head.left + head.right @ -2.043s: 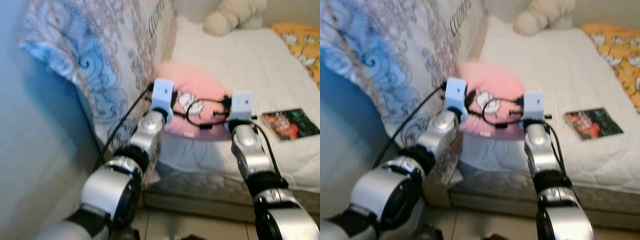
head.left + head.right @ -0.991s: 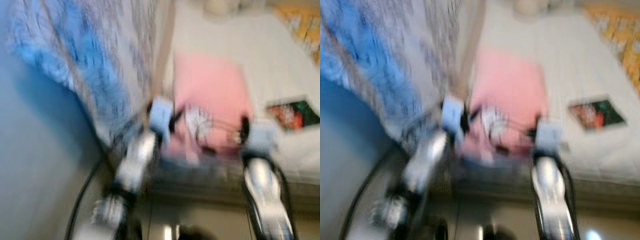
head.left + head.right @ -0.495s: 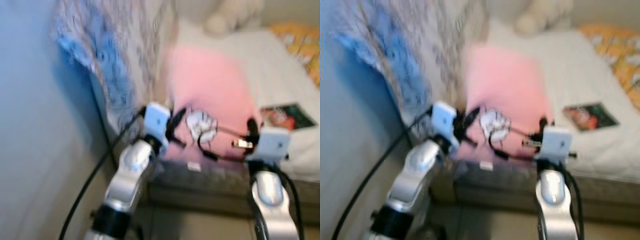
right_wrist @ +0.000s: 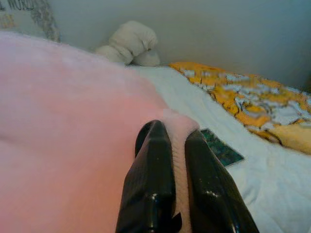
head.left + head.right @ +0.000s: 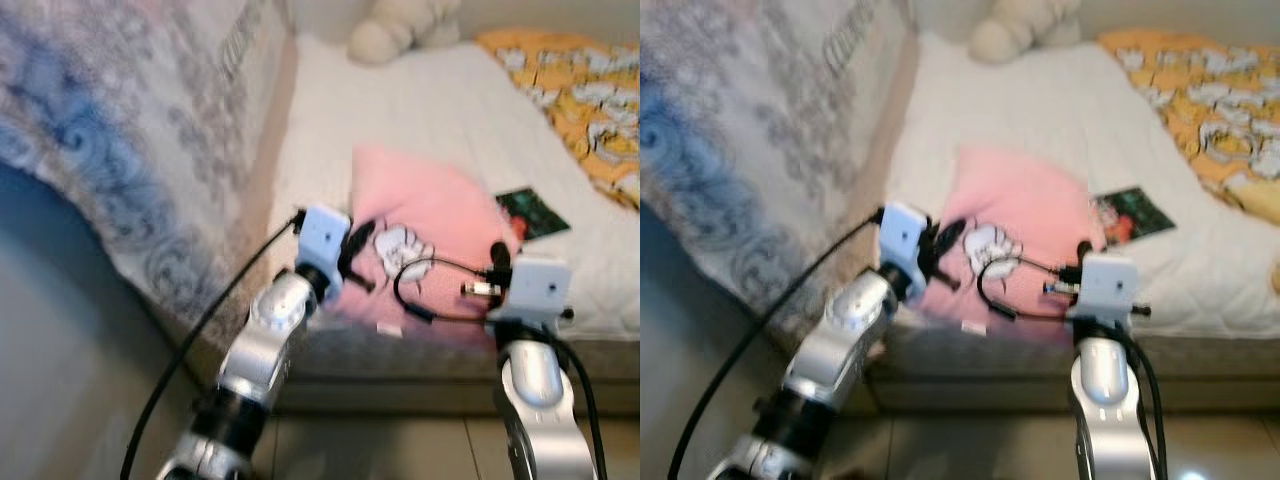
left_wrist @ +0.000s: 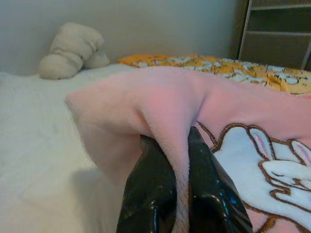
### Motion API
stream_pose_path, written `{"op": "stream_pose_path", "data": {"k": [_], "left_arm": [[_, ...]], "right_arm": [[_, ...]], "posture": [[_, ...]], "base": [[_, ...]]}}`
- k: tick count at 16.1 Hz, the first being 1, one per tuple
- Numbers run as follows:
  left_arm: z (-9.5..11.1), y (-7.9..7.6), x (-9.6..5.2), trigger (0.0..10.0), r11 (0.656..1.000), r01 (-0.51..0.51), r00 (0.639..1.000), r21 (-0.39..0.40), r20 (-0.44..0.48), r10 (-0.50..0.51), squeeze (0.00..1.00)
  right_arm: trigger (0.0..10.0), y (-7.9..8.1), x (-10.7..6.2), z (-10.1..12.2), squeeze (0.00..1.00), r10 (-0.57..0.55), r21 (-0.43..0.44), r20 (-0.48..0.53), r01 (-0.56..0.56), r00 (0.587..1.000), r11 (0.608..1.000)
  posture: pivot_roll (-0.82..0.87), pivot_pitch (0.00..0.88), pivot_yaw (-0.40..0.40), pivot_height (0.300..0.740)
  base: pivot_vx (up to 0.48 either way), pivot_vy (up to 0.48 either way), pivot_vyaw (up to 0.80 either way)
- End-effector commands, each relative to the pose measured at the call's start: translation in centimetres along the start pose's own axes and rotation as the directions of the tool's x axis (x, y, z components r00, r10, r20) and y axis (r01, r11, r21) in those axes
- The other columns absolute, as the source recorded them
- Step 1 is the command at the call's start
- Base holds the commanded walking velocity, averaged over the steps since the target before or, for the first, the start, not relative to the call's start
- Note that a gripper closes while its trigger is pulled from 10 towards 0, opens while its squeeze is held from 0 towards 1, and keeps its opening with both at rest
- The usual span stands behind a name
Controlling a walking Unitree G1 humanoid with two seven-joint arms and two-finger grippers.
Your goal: Clean up the room
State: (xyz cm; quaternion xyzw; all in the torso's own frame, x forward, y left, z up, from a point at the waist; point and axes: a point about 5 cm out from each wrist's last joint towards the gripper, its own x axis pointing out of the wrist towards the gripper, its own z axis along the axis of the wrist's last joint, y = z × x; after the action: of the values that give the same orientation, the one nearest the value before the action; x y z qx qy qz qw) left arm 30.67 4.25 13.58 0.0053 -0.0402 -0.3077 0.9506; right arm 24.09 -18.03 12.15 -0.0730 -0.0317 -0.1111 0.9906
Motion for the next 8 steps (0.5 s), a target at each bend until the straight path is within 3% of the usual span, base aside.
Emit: {"op": "stream_pose_path", "data": {"k": [1, 5, 8], "left_arm": [[0.7, 3.6, -0.8, 10.0, 0.983, -0.182, 0.983, 0.000, 0.037, 0.181, 0.00], [0.5, 4.3, 0.4, 10.0, 0.963, -0.265, 0.964, -0.057, 0.021, 0.267, 0.00], [0.7, 5.1, 1.9, 10.0, 0.953, -0.300, 0.954, -0.031, 0.007, 0.300, 0.00]], "right_arm": [[10.0, -2.3, 0.2, -0.3, 0.00, -0.113, -0.036, -0.010, 0.113, 0.994, 0.993], [10.0, -1.7, 1.7, -0.7, 0.00, -0.052, 0.035, -0.055, 0.054, 0.997, 0.998], [10.0, -1.0, 3.6, -0.9, 0.00, 0.018, 0.020, -0.080, -0.016, 0.997, 1.000]], "posture": [[0.00, 0.000, 0.006, 0.728], [0.01, 0.000, 0.000, 0.728], [0.02, 0.000, -0.009, 0.728]], "base": [[0.480, 0.000, 0.00], [0.480, 0.000, 0.00], [0.480, 0.000, 0.00]]}}
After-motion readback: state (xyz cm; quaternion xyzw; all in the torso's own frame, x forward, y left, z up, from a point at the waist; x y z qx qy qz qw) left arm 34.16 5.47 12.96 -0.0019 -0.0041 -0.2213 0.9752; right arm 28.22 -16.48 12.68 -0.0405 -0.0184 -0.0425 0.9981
